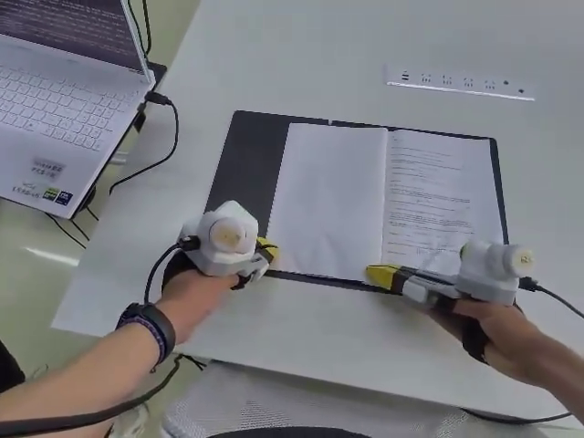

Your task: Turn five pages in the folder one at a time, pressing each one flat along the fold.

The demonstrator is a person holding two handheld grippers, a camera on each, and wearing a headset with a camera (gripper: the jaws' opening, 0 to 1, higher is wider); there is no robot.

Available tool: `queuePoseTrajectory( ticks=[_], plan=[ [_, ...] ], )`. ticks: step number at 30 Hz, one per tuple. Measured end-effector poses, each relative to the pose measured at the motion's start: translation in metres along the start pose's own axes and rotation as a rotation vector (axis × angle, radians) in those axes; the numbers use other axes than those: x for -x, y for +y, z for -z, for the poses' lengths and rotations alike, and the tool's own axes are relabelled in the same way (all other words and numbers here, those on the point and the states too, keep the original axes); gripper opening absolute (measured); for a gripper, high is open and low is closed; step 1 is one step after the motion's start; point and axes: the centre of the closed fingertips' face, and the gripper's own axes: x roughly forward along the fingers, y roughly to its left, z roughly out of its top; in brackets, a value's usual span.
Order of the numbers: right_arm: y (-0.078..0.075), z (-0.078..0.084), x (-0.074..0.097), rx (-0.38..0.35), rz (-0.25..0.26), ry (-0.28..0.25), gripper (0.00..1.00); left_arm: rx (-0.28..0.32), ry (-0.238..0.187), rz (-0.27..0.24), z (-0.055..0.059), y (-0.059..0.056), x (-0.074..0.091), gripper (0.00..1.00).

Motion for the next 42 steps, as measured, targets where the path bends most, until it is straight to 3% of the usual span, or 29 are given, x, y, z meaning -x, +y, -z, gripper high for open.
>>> queuePoseTrajectory(
  ticks=[11,17,19,22,35,42],
  plan=[
    [-0.009,0.003,0.001,0.005,0.038,0.010,0.00,0.014,0.022,0.012,0.000,0.000,0.000,0.00],
    [-0.015,0.003,0.003,0.007,0.065,0.016,0.00,0.009,0.059,0.005,0.000,-0.001,-0.001,0.00],
    [-0.014,0.002,0.006,0.021,0.076,0.020,0.00,0.021,0.017,-0.019,-0.007,0.000,0.003,0.03],
    [-0.013,-0.003,0.010,0.038,0.080,0.019,0.05,0.073,-0.012,0.007,-0.011,-0.008,0.006,0.04],
    [-0.023,-0.013,0.048,0.069,0.165,-0.020,0.16,0.064,-0.014,0.019,-0.009,-0.024,0.019,0.14],
    [-0.024,-0.019,0.066,0.081,0.212,-0.049,0.22,0.038,-0.025,0.024,-0.016,-0.029,0.029,0.19]
  ],
)
